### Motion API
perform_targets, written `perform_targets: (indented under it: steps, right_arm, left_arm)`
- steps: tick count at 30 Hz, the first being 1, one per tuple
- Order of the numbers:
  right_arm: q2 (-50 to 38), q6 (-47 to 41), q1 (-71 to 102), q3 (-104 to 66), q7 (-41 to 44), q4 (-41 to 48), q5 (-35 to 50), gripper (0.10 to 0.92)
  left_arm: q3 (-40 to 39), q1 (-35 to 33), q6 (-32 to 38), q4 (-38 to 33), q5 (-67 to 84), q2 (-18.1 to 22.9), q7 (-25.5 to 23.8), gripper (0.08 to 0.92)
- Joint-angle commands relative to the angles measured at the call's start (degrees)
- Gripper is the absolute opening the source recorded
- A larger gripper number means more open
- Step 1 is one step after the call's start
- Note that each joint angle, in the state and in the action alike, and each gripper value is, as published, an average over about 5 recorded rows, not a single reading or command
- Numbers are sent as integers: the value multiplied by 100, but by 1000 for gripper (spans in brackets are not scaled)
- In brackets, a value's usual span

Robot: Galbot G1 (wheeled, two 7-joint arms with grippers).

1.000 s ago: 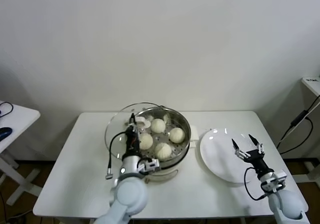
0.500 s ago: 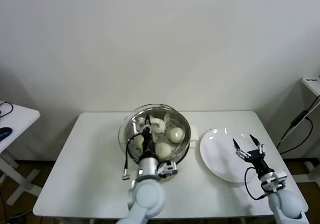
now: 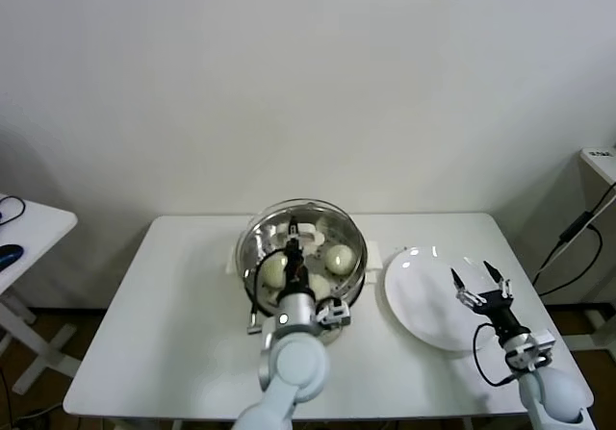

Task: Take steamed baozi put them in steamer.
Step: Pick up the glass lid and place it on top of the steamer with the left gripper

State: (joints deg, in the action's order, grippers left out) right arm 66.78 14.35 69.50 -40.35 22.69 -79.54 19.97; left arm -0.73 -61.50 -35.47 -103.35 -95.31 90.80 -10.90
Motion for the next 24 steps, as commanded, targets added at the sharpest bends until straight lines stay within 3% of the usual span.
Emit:
perform_targets:
  steps: [1, 24]
  right_arm:
    - [25, 4, -10, -10, 11, 16, -11, 823]
    - [23, 35, -17, -88, 90, 82, -16, 823]
  left_arm:
    - [-22, 79, 43, 140, -70, 94, -272, 147]
    - [-148, 124, 119, 103, -20, 69, -297, 147]
